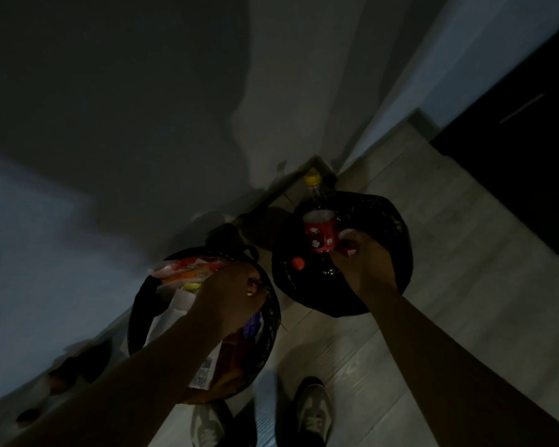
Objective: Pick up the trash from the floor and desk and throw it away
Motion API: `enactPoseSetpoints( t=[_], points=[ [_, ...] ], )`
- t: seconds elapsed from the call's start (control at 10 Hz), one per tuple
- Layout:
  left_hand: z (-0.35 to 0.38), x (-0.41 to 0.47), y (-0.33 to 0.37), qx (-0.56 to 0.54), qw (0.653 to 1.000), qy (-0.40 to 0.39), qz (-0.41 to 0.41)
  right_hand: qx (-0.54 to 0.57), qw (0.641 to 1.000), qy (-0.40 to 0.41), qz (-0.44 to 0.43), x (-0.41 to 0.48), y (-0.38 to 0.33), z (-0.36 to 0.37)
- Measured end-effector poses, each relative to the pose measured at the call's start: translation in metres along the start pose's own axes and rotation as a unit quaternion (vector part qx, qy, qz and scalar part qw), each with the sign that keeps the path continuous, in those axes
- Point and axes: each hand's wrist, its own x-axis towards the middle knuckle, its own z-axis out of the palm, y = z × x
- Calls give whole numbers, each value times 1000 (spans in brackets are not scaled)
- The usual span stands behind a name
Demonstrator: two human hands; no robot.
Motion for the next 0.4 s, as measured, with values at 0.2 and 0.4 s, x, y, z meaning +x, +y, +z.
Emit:
enactPoseSetpoints(
  t=[0.2, 0.4],
  points=[
    [-28, -21, 26, 21, 999, 26, 17, 44, 999, 9, 3, -45, -12, -32],
    [-82, -69, 76, 14, 999, 45, 6, 115, 993, 19, -34, -110, -41, -80]
  ],
)
